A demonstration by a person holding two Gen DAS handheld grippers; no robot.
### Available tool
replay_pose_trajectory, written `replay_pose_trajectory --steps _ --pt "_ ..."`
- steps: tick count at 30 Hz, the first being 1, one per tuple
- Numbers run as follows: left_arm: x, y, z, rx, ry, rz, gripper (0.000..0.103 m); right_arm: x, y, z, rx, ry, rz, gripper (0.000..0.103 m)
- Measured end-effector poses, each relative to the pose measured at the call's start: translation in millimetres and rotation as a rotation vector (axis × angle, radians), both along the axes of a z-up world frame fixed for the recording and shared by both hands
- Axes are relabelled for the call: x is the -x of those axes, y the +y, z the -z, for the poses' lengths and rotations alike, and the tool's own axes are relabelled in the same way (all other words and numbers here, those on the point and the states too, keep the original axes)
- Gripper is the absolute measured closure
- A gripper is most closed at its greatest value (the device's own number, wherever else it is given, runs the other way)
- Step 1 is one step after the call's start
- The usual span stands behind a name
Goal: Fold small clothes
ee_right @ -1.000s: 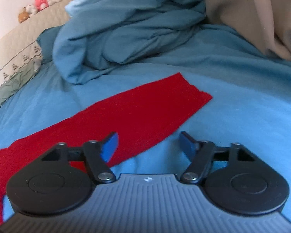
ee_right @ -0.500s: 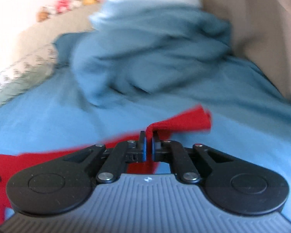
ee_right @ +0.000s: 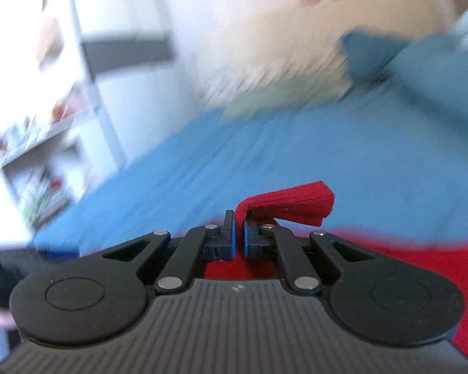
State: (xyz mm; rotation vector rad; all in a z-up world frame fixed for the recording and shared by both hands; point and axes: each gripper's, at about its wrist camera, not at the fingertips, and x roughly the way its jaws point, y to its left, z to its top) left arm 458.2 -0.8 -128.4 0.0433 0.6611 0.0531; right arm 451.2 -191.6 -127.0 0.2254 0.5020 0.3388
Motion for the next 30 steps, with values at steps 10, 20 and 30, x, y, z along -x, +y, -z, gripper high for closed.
replay_pose_trajectory --steps 10,20,30 --pt "15 14 18 0.133 0.062 0.058 0.0 13 32 48 0.114 0.089 -0.087 0.04" --pt "8 -109 27 -0.12 -0.006 0.434 0.008 86 -58 27 0.236 0.056 0.155 0.004" --pt "-21 -122 48 -0.034 0.072 0.39 0.094 110 -114 38 0.186 0.1 0.33 0.002"
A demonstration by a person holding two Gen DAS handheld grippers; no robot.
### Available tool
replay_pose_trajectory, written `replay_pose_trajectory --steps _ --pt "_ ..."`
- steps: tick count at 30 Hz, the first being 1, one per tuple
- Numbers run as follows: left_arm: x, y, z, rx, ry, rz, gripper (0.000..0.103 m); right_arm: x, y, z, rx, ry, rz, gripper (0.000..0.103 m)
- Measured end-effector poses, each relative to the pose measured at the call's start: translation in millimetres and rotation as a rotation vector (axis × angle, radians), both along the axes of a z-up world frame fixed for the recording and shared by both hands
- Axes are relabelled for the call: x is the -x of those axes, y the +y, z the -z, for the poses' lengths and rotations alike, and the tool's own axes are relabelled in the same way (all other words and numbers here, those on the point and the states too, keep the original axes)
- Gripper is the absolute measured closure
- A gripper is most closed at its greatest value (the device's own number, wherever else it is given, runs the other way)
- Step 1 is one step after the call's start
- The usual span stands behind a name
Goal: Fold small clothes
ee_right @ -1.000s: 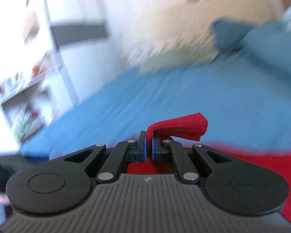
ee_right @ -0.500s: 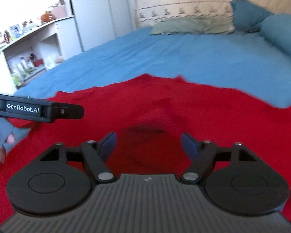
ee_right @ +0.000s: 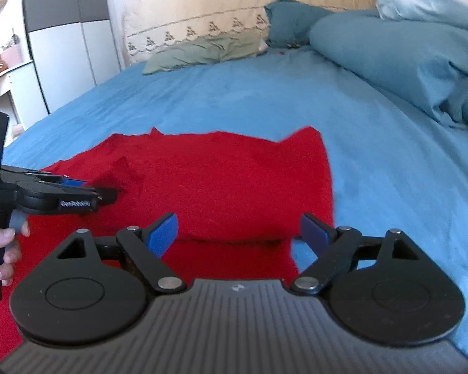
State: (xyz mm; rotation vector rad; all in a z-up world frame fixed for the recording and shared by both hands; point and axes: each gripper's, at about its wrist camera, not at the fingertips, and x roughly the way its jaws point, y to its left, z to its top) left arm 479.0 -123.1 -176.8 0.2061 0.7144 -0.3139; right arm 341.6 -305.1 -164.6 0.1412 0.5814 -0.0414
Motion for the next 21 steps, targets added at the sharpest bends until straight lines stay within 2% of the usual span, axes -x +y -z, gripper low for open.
replay_pose_trajectory --steps 2,5,10,13,15,17,21 --pt "-3 1 -2 0.015 -0.004 -0.014 0.098 1 -1 1 0.014 0.004 0.017 0.001" --pt "-5 11 -11 0.093 -0.016 -0.083 0.098 2 -7 5 0.056 0.03 0.06 0.0" --pt "-1 58 -45 0.199 -0.152 -0.264 0.098 -6 -10 16 0.104 0.064 0.104 0.0" --pt "12 97 -54 0.214 -0.239 -0.399 0.098 -10 -9 21 0.107 0.072 0.081 0.0" --pt "16 121 -49 0.241 -0.242 -0.451 0.098 -14 -4 23 0.123 0.075 0.06 0.0" --pt "17 136 -40 0.268 -0.21 -0.474 0.098 -20 2 25 0.145 0.074 0.044 0.0" --pt "21 147 -20 0.306 -0.153 -0.492 0.098 -37 7 27 0.18 0.064 0.043 0.0"
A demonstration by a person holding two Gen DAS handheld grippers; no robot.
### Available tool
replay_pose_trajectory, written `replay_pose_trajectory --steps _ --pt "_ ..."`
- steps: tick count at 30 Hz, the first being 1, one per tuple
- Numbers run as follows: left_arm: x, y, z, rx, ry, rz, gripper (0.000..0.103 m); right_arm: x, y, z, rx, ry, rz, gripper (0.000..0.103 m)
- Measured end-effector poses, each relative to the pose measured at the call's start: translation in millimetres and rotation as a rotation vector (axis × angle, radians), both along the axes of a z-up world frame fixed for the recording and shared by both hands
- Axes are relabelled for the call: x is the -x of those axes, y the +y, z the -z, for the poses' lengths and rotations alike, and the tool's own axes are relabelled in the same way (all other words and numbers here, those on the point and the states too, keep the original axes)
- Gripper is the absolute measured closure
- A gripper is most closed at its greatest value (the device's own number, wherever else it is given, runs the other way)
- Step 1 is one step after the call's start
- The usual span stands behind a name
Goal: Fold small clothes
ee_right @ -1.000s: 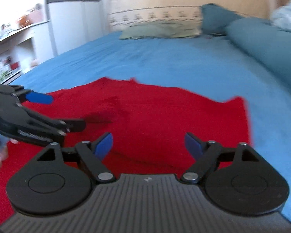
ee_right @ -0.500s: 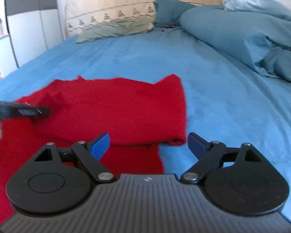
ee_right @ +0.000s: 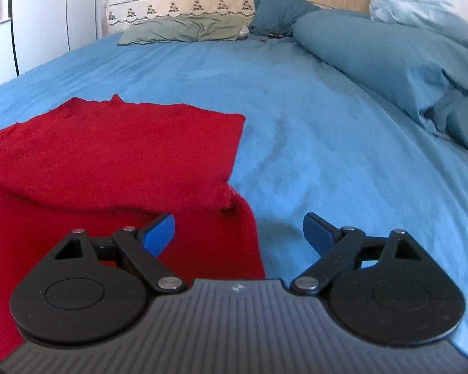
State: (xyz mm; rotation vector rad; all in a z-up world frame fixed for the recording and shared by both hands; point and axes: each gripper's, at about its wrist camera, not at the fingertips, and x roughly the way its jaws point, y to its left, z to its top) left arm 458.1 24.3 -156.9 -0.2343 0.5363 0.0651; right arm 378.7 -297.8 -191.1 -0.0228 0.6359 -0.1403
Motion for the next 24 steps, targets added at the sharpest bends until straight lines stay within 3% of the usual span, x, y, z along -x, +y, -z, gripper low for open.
replay_pose_trajectory --steps 6,8,11,14,16,19,22,24 --pt "13 22 14 0.1 0.049 -0.039 0.096 -11 -10 4 -0.009 0.01 0.058 0.0" --pt "16 33 19 0.114 0.078 -0.058 0.09 -9 -15 4 -0.013 0.017 0.062 0.0" --pt "27 44 20 0.1 0.137 -0.1 0.089 -7 -17 -1 -0.003 0.038 0.061 0.0" --pt "47 52 7 0.045 0.133 -0.139 0.075 1 -12 -22 0.007 0.006 0.012 0.0" --pt "50 45 -5 -0.022 0.092 -0.109 0.073 2 -3 -36 -0.057 -0.041 -0.066 0.0" --pt "38 26 -18 -0.095 0.062 0.007 0.048 -10 19 -41 -0.167 -0.061 -0.199 0.0" --pt "16 11 -11 -0.053 0.086 0.107 0.045 -31 40 -26 -0.174 -0.042 -0.236 0.0" --pt "6 7 1 -0.051 0.118 0.118 0.045 -43 41 -8 -0.146 0.012 -0.207 0.0"
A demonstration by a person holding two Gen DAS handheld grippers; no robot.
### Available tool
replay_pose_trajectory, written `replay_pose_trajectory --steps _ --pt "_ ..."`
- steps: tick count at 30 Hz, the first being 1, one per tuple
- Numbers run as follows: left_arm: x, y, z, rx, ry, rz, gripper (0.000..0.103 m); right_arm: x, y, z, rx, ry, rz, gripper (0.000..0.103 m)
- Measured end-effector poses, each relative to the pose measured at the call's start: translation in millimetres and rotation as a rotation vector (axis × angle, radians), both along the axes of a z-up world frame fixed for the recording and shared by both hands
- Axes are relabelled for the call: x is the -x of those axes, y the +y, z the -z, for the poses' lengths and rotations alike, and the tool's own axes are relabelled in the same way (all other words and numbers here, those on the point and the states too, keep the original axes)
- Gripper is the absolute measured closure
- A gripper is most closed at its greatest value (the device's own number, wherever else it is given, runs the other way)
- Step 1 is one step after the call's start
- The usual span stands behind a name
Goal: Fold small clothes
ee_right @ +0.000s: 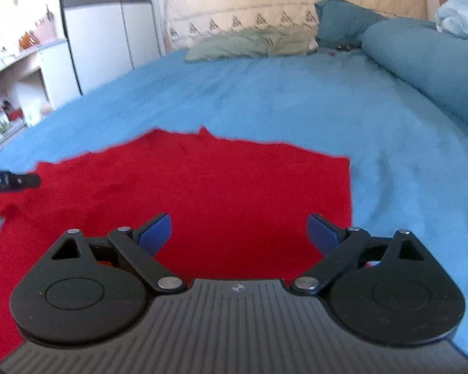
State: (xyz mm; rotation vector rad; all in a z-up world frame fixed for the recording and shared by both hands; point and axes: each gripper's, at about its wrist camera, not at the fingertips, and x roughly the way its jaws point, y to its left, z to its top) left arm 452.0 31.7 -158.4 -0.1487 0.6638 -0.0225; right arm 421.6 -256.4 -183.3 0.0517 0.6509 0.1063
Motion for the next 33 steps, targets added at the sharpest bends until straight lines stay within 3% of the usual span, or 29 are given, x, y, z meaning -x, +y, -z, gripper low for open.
replay_pose_trajectory --steps 2,3,7,9,13,16,18,20,22,24,28,33 --pt "-6 2 14 -0.011 0.053 0.002 0.046 -3 -8 15 0.007 0.043 0.026 0.0" --pt "-8 4 20 -0.011 0.077 0.01 0.046 2 -13 17 -0.019 0.022 0.028 0.0" --pt "-4 2 21 -0.067 0.067 0.043 0.046 6 -20 17 -0.035 0.018 0.039 0.0" --pt "0 3 15 -0.057 0.072 0.037 0.046 6 -20 13 -0.035 0.025 0.038 0.0" --pt "29 10 -21 0.01 0.018 0.036 0.046 24 -19 -24 -0.078 -0.025 0.029 0.0" --pt "62 19 -57 -0.015 -0.051 0.05 0.044 47 -11 -64 -0.072 -0.067 0.007 0.0" --pt "82 31 -77 -0.015 -0.084 0.034 0.038 62 -2 -88 -0.061 -0.081 -0.005 0.0" --pt "100 50 -96 -0.003 -0.11 0.009 0.012 73 7 -106 -0.061 -0.08 -0.014 0.0" --pt "116 73 -111 -0.019 -0.149 -0.033 0.0 82 17 -119 -0.073 -0.072 -0.029 0.0" --pt "122 94 -119 -0.044 -0.17 -0.101 0.0 86 30 -127 -0.086 -0.057 -0.044 0.0" --pt "134 152 -120 0.031 -0.168 -0.236 0.0 91 65 -136 -0.071 -0.054 -0.083 0.0" --pt "148 216 -103 0.068 -0.139 -0.351 0.0 93 108 -131 -0.069 -0.037 -0.13 0.0"
